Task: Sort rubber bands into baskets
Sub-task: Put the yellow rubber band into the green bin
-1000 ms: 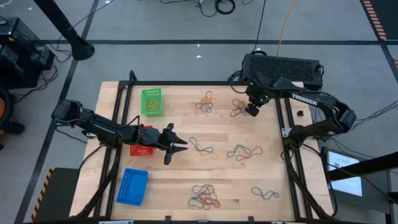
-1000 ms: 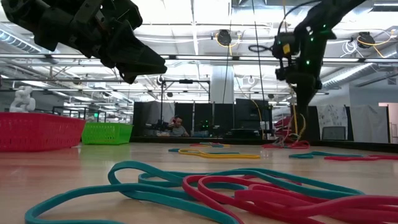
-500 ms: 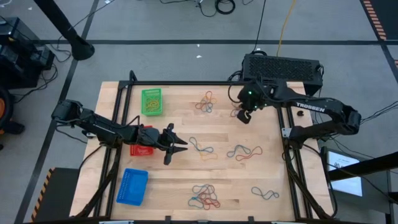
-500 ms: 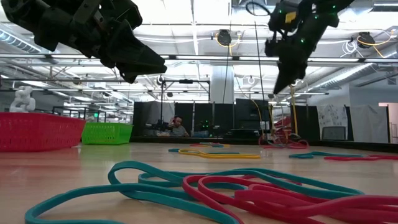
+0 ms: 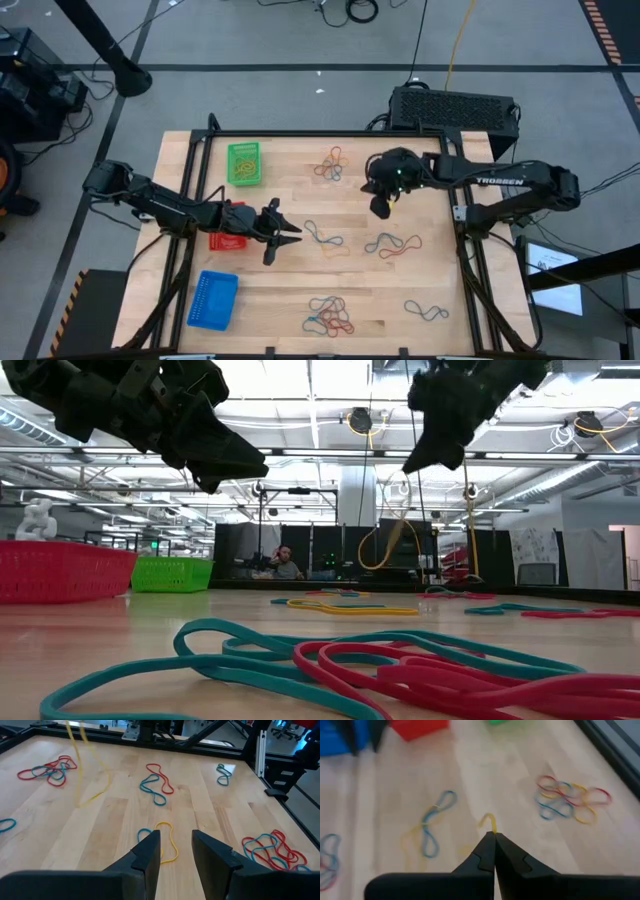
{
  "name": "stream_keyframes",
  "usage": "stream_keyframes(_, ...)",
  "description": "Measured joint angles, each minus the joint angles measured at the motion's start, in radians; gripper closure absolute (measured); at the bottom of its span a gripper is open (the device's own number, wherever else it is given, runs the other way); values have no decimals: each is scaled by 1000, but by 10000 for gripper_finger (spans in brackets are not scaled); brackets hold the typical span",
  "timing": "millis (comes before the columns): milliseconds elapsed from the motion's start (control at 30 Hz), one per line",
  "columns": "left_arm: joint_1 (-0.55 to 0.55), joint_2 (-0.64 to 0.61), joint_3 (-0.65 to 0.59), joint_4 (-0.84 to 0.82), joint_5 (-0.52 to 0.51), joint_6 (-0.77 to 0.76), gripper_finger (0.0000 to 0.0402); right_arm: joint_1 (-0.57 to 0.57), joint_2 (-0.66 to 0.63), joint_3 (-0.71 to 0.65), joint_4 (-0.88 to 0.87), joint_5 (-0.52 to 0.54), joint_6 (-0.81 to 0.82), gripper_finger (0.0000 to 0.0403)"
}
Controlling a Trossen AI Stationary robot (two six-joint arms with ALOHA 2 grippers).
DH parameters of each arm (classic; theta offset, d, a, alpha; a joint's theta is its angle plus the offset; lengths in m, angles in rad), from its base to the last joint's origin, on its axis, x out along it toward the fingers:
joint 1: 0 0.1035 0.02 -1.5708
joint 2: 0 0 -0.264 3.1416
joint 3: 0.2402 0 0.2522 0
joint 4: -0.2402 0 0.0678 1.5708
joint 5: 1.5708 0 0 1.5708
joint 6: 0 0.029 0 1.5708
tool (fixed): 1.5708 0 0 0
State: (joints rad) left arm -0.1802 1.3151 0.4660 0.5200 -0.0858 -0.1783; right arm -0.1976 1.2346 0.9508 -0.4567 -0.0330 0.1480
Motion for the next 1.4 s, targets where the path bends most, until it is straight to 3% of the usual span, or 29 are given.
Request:
stream_keyframes(233, -17, 68, 1, 80, 7, 0, 283, 145, 18, 0, 105, 2, 51, 402)
stream_keyframes(400, -33, 175, 1, 265, 19, 32, 273, 237, 60, 0, 173, 5, 73, 402)
stream_keyframes(700, -50, 296, 14, 459, 56, 56, 175, 364, 176, 0, 285, 5, 102, 402)
stream_keyframes(1000, -50, 439, 168, 459, 56, 27, 87, 421, 273, 0, 421, 5, 125, 403)
stream_keyframes(1200, -50, 528, 225, 455, 70, 26, 79, 430, 279, 0, 439, 5, 129, 403)
stream_keyframes(1400, -50, 524, 238, 459, 108, 27, 87, 430, 279, 0, 439, 6, 129, 403)
